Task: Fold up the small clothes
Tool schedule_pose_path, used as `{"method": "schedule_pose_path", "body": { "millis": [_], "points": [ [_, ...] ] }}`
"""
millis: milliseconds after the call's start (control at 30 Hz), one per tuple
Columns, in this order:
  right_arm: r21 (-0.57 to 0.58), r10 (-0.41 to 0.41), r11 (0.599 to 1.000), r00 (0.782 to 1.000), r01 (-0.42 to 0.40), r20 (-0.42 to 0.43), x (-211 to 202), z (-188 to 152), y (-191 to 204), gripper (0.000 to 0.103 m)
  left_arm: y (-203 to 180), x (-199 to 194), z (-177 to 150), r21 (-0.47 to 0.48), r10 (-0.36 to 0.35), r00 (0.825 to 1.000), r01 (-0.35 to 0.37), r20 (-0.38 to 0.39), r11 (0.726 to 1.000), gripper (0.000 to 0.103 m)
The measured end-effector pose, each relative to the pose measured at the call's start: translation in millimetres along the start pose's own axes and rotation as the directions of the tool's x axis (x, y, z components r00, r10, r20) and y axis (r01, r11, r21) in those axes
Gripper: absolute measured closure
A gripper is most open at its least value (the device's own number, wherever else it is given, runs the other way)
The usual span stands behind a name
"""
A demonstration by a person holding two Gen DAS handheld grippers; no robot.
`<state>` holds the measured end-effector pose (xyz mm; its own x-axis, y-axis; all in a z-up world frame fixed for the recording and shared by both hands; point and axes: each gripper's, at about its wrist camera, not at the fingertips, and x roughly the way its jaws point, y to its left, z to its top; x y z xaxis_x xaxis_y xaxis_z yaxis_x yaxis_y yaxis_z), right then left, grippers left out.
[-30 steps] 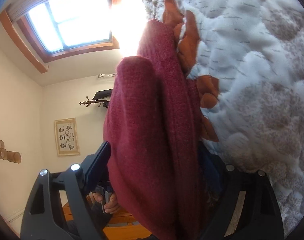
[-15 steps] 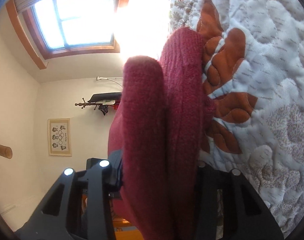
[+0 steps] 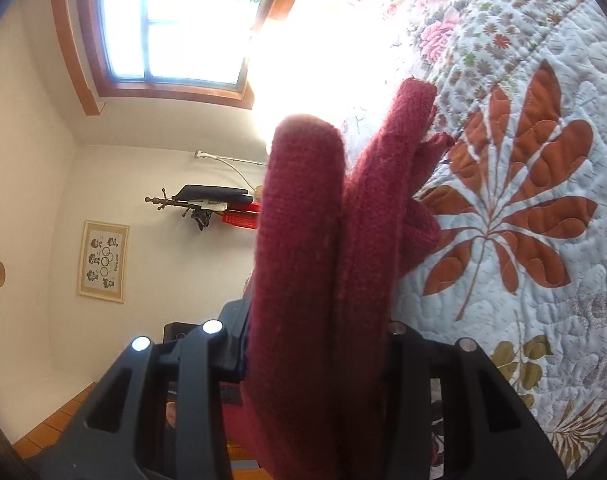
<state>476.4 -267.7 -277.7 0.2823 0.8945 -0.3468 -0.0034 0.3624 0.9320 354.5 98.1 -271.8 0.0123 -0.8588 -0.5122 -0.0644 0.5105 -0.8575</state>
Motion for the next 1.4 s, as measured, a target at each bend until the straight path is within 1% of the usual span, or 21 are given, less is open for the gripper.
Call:
{"method": "schedule_pose_path", "body": {
  "millis": [200, 367, 467, 533, 600, 667, 767, 833, 900, 933, 967, 1000, 1033, 1067, 1133, 1167, 1200, 1267, 1333, 1367, 1400],
  "points": [
    [-0.073, 0.025, 0.997, 0.997, -0.03, -0.068, 55, -36, 57, 0.065, 20, -78, -49, 0.027, -0.003, 0.997, 0.001, 0.072, 1.0, 0.071],
    [-0.093, 0.02, 0.995, 0.984, -0.037, -0.177, 118, -86, 83, 0.065, 73, -137, -107, -0.017, 0.002, 0.99, 0.0, 0.138, 1.0, 0.071],
    [-0.081, -0.005, 0.997, 0.968, -0.015, -0.251, 157, -115, 81, 0.065, 115, -155, -136, -0.071, 0.014, 0.987, -0.003, 0.162, 0.997, 0.071],
    [-0.086, -0.051, 0.996, 0.955, 0.027, -0.292, 177, -132, 75, 0.064, 145, -156, -149, -0.108, 0.035, 0.986, -0.018, 0.165, 0.994, 0.071],
    [-0.083, -0.099, 0.994, 0.945, 0.077, -0.311, 190, -139, 70, 0.055, 173, -149, -154, -0.165, 0.042, 0.985, -0.014, 0.165, 0.986, 0.069],
    [-0.093, -0.157, 0.986, 0.941, 0.135, -0.3, 194, -140, 72, 0.046, 193, -140, -157, -0.213, 0.022, 0.987, 0.013, 0.162, 0.977, 0.054],
    [-0.145, -0.264, 0.961, 0.937, 0.235, -0.231, 173, -141, 87, 0.033, 199, -138, -157, -0.215, 0.0, 0.986, 0.036, 0.164, 0.976, 0.048],
    [-0.171, -0.335, 0.935, 0.932, 0.31, -0.141, 148, -140, 98, 0.032, 191, -147, -158, -0.203, 0.033, 0.985, 0.002, 0.167, 0.979, 0.044],
    [-0.205, -0.385, 0.907, 0.922, 0.369, -0.043, 123, -139, 116, 0.032, 172, -162, -161, -0.191, 0.143, 0.969, -0.104, 0.202, 0.976, 0.043],
    [-0.225, -0.379, 0.904, 0.925, 0.365, -0.024, 116, -138, 124, 0.034, 160, -173, -165, -0.172, 0.228, 0.948, -0.191, 0.224, 0.966, 0.043],
    [-0.248, -0.377, 0.9, 0.926, 0.359, -0.026, 116, -137, 133, 0.036, 143, -184, -168, -0.132, 0.315, 0.912, -0.29, 0.263, 0.948, 0.042],
    [-0.278, -0.388, 0.889, 0.921, 0.365, -0.033, 119, -136, 137, 0.039, 121, -191, -170, -0.072, 0.372, 0.878, -0.368, 0.301, 0.927, 0.042],
    [-0.309, -0.404, 0.875, 0.914, 0.373, -0.038, 129, -137, 146, 0.04, 101, -197, -172, -0.018, 0.391, 0.857, -0.409, 0.335, 0.912, 0.042],
    [-0.331, -0.421, 0.862, 0.906, 0.383, -0.048, 139, -136, 152, 0.045, 83, -200, -172, 0.025, 0.385, 0.848, -0.422, 0.366, 0.906, 0.042],
    [-0.355, -0.449, 0.847, 0.89, 0.396, -0.079, 158, -133, 151, 0.071, 52, -196, -163, 0.093, 0.362, 0.842, -0.43, 0.4, 0.898, 0.041],
    [-0.371, -0.482, 0.827, 0.872, 0.423, -0.081, 168, -132, 152, 0.093, 39, -189, -160, 0.121, 0.354, 0.842, -0.434, 0.408, 0.893, 0.041],
    [-0.389, -0.505, 0.807, 0.861, 0.445, -0.064, 171, -134, 145, 0.093, 30, -186, -157, 0.146, 0.349, 0.84, -0.44, 0.415, 0.886, 0.041],
    [-0.386, -0.527, 0.792, 0.849, 0.474, -0.04, 183, -127, 136, 0.094, 13, -177, -142, 0.17, 0.367, 0.829, -0.47, 0.422, 0.866, 0.041],
    [-0.376, -0.591, 0.755, 0.806, 0.537, -0.036, 188, -122, 107, 0.094, 4, -175, -132, 0.17, 0.398, 0.808, -0.508, 0.435, 0.844, 0.041],
    [-0.384, -0.626, 0.729, 0.779, 0.567, -0.036, 195, -122, 92, 0.094, 1, -174, -126, 0.164, 0.409, 0.801, -0.518, 0.438, 0.839, 0.041],
    [-0.388, -0.645, 0.713, 0.764, 0.584, -0.036, 198, -122, 83, 0.093, -3, -172, -128, 0.155, 0.417, 0.798, -0.522, 0.434, 0.839, 0.041]
  ]
}}
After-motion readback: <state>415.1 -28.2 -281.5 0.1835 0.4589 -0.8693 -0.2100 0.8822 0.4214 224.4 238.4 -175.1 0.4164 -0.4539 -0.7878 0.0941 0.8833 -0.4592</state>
